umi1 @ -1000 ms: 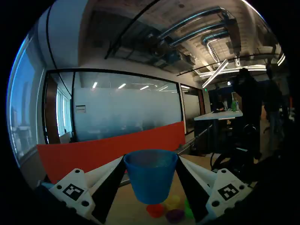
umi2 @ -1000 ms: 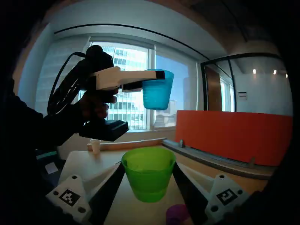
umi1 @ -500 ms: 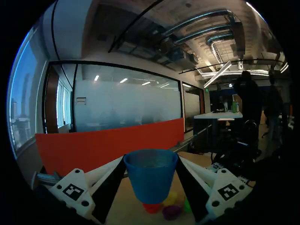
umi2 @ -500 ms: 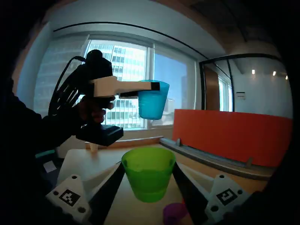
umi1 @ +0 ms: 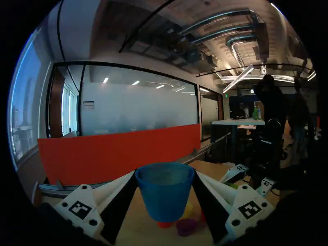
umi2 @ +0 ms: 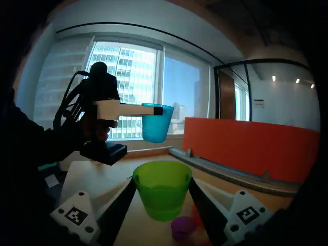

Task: Pour water

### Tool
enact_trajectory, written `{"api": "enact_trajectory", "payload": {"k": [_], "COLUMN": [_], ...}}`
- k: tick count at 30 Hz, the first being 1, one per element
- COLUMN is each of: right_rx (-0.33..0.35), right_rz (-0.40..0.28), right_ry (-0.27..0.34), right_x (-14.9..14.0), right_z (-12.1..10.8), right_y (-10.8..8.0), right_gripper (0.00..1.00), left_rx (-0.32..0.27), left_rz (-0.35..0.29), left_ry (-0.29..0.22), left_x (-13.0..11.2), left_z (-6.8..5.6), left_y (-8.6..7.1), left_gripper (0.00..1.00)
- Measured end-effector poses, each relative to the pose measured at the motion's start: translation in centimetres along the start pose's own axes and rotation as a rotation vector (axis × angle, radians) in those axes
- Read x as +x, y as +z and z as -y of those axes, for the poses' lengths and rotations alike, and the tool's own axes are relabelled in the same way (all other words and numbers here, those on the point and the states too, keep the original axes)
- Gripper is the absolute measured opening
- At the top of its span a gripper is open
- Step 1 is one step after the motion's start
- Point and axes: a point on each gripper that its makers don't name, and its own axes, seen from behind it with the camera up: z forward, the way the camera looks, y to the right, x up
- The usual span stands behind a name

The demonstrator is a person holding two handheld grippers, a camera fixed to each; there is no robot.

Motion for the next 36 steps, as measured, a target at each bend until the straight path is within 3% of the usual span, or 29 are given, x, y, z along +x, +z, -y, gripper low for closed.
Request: {"api": "enact_trajectory", "payload": {"k": [14,36], "right_rx": [-0.018,-0.001], "right_rz": [0.007,0.123], "right_ry": [0.021,0.023], "right_x": [0.3,-1.9], "right_z": [-0.9,-0.6], "right_y": [-1.6,-3.1], "right_gripper": [0.90,0.90], "left_rx": [-0.019,-0.040], "left_rz": [0.012,0.182], "left_ry": [-0.007,0.046], "left_x": [-1.2,-7.3], "left_z": [-0.4,-0.4], "left_y": [-0.2,-0.9], "left_gripper": [0.89,0.89]}}
